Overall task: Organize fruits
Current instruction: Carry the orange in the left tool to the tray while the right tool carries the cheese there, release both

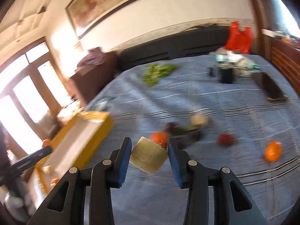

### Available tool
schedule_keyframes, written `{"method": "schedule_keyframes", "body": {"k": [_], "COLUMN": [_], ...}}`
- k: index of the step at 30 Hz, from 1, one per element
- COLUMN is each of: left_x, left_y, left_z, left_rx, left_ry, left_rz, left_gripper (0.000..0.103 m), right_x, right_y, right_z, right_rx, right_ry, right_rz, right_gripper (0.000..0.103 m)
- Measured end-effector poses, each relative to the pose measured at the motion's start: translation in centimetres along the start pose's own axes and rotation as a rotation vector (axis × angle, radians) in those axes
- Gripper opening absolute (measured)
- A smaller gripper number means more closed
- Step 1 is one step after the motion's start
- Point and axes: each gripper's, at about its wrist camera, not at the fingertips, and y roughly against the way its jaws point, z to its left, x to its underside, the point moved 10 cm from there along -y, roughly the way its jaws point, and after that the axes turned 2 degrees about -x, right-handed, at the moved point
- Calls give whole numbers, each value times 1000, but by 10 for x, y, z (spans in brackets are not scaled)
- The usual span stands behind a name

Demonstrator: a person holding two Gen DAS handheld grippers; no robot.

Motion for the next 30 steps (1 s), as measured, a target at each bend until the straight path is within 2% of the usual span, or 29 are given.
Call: {"method": "schedule_keyframes", "body": {"k": [6,10,13,16,23,27,30], "left_x": [5,7,11,16,22,23,21], "left_y": [-7,-20,-32,-41,-58,-65,-61], "left_z": [63,88,100,111,118,115,115], "left_rx": [-86,-114,-125,-122,-94,-72,-55], "left_ry": [41,38,38,56,78,95,127], "left_rz": [24,48,82,107,155,171,163], "left_gripper": [37,37,37,37,37,38,46], "right_x": [17,36,56,75,100,103,103], "right_y": [-27,-59,-89,-112,-146,-149,-150], "right_z": [96,150,179,197,209,212,213], "right_rx": [-130,-209,-223,-229,-203,-195,-190], "right_ry": [99,131,161,176,200,216,225], "right_rz": [106,210,283,346,418,421,417], "right_gripper": [44,44,44,44,44,45,46]}}
